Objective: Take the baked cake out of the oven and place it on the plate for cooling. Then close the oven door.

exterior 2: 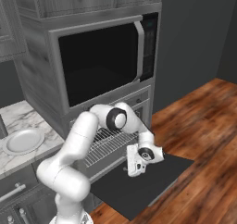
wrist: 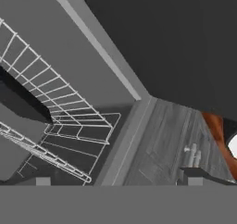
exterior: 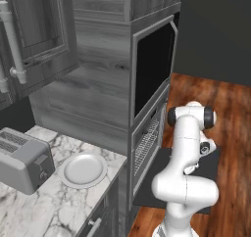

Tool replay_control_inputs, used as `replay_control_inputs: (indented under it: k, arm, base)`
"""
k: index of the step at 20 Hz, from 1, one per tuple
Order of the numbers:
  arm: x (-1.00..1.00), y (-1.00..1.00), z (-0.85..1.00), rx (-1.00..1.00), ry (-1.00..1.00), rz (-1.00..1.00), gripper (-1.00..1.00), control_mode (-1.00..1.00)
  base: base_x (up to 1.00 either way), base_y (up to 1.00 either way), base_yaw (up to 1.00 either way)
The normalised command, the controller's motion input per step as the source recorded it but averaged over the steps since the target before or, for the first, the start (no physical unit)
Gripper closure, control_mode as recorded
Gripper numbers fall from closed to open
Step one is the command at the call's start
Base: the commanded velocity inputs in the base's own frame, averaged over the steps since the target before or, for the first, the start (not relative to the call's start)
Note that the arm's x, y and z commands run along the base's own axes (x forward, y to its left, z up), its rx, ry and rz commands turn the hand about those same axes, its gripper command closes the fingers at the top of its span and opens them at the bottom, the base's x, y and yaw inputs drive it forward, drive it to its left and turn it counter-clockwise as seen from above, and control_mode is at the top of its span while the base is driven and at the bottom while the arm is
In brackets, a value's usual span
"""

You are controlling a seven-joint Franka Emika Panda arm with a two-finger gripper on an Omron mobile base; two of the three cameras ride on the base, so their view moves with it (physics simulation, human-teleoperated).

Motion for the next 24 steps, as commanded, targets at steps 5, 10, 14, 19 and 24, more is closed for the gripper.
replay_control_inputs:
  k: [5,10,14,19,24]
  arm:
    - [0.88,0.23,-0.40,0.18,0.00,-0.01,-1.00,-1.00]
    - [0.97,0.32,-0.18,0.02,0.00,-0.01,-1.00,-1.00]
    - [0.62,0.53,-0.66,0.00,0.00,-0.02,-1.00,-1.00]
    - [0.42,0.43,-0.26,-0.01,0.00,-0.05,-1.00,-1.00]
    - [0.28,0.14,-0.17,0.00,0.05,-0.13,-1.00,-1.00]
  base:
    - [0.00,0.00,0.00]
    - [0.00,0.00,0.00]
    - [0.00,0.00,0.00]
    - [0.00,0.00,0.00]
    - [0.00,0.00,0.00]
